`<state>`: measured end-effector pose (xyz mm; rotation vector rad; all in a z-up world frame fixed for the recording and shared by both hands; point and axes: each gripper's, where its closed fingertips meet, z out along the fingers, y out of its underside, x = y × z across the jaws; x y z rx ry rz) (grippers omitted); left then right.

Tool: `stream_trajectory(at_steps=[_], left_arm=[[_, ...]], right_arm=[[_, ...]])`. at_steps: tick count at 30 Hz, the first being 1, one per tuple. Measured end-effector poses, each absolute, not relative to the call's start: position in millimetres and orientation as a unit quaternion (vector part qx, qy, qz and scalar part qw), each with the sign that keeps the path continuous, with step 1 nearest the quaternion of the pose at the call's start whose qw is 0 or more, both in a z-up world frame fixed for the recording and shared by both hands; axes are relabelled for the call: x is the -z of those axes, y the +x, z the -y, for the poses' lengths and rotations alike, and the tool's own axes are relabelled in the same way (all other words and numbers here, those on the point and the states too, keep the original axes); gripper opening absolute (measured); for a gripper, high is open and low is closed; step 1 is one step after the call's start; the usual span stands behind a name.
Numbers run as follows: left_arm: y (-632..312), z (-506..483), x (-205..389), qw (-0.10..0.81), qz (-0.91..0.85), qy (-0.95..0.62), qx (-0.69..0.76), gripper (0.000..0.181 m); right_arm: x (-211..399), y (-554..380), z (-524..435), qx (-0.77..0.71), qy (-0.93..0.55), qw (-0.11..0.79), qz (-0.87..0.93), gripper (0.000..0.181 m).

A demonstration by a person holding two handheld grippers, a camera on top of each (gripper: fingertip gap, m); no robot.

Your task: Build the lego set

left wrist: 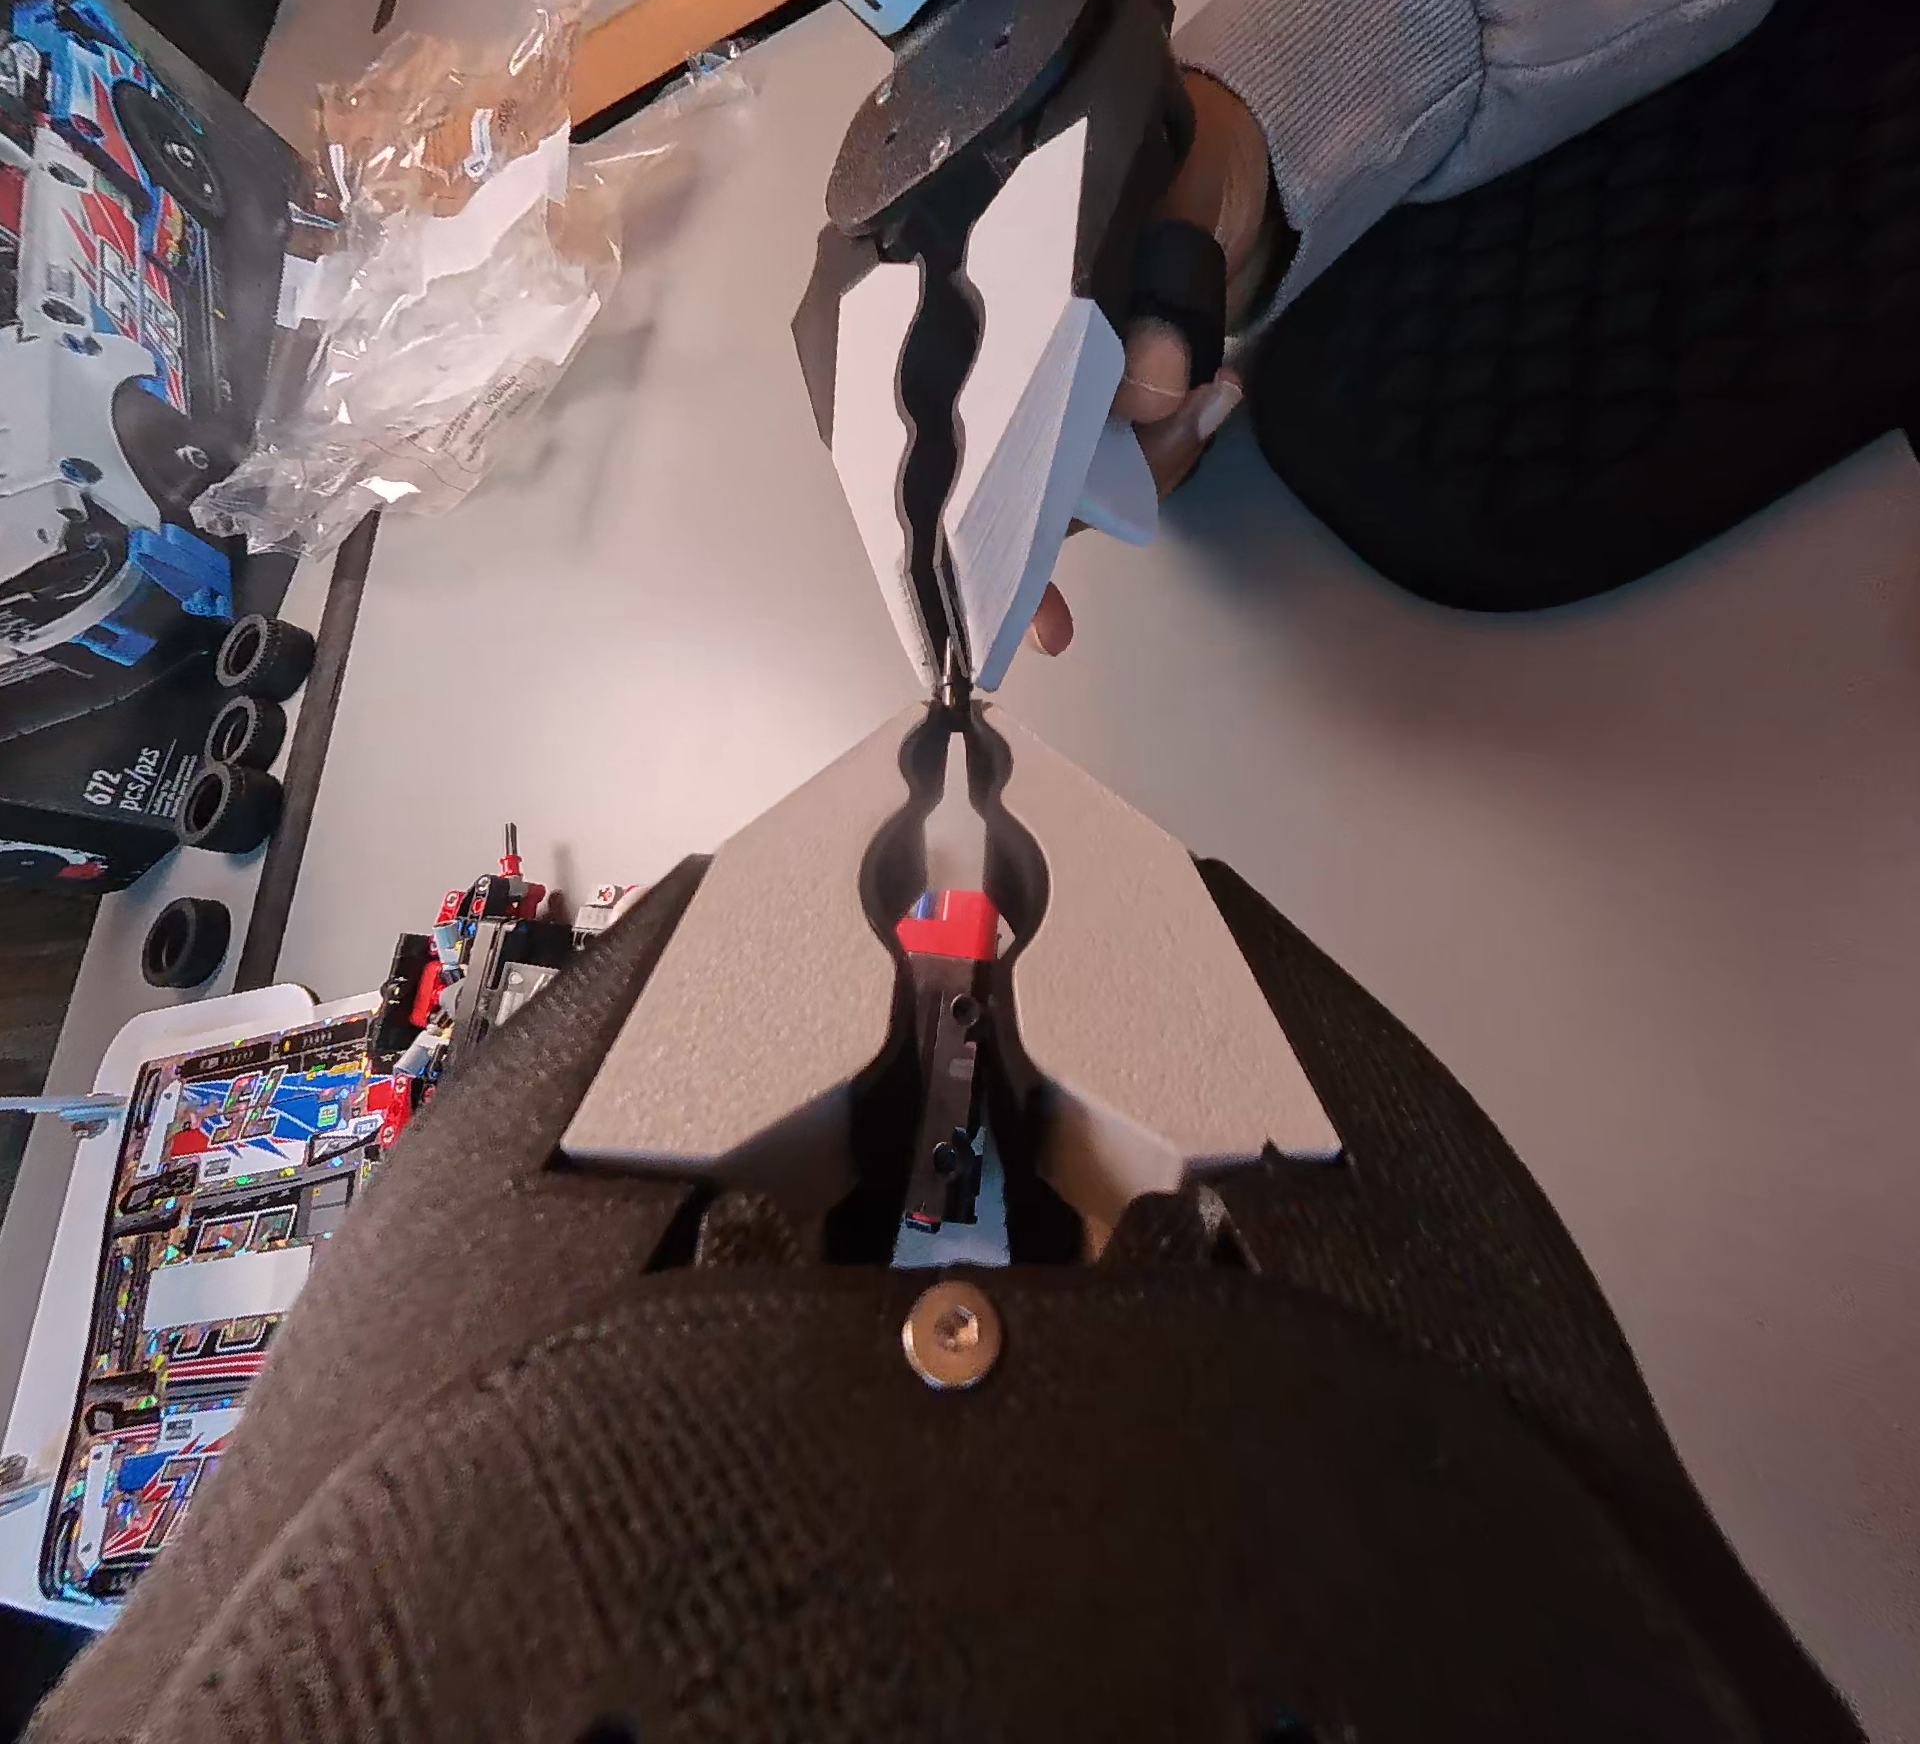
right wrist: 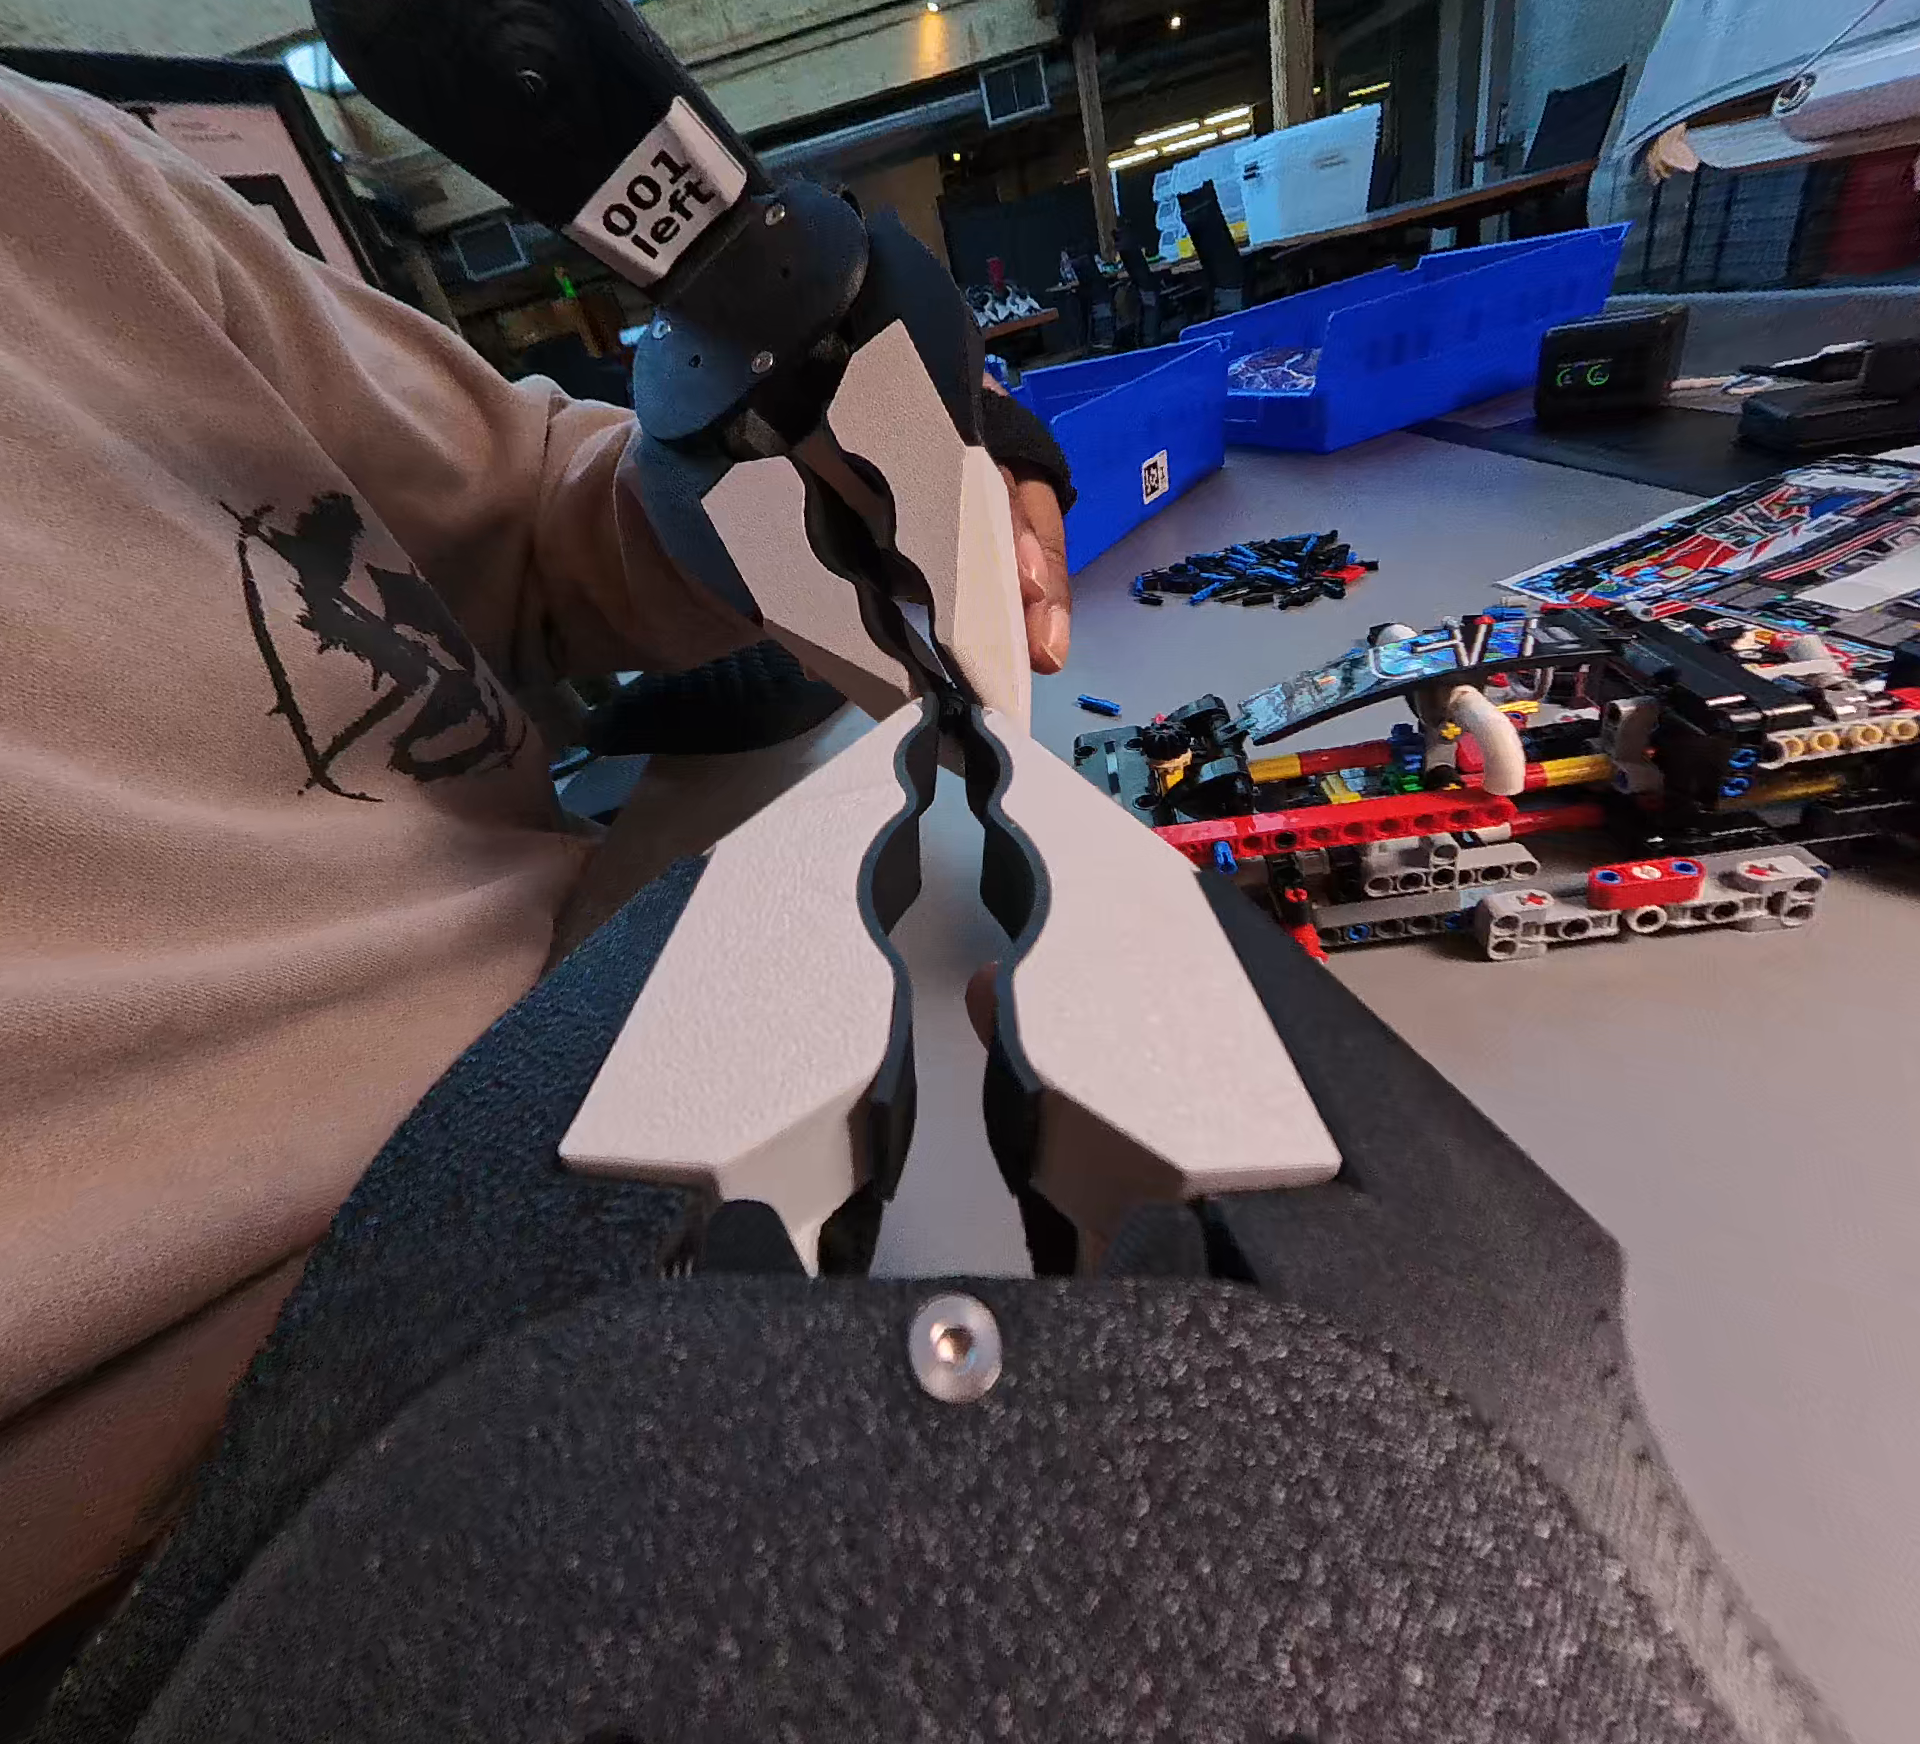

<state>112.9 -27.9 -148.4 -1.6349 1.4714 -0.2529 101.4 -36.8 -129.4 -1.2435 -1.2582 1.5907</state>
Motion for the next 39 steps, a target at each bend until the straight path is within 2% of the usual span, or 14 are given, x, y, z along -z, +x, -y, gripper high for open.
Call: stream_trajectory(at_steps=[3,6,10,17,20,25,27,39], left_arm=[[110,24,151,0.45,-0.582,-0.668,0.113,0.002],[85,13,145,0.459,-0.535,-0.698,0.13,0.035],[27,9,175,0.422,-0.486,-0.752,0.144,0.055],[14,-4,229,0.406,-0.498,-0.763,0.064,0.077],[24,-11,230,0.421,-0.495,-0.758,0.058,0.068],[27,-12,228,0.438,-0.504,-0.743,0.049,0.065],[28,-14,224,0.455,-0.49,-0.742,0.053,0.056],[27,-22,195,0.489,-0.444,-0.745,0.094,0.049]], right_arm=[[133,99,33,-0.598,-0.491,0.388,0.501,0.002],[148,101,11,-0.551,-0.526,0.4,0.51,0.001],[174,101,-10,-0.453,-0.566,0.4,0.561,0.001],[220,77,-10,-0.403,-0.637,0.267,0.601,0.002],[220,75,-10,-0.41,-0.641,0.259,0.595,0.002],[220,74,-9,-0.42,-0.648,0.253,0.583,0.002],[218,75,-8,-0.427,-0.648,0.252,0.578,0.002],[192,78,-23,-0.516,-0.642,0.269,0.499,0.001]])
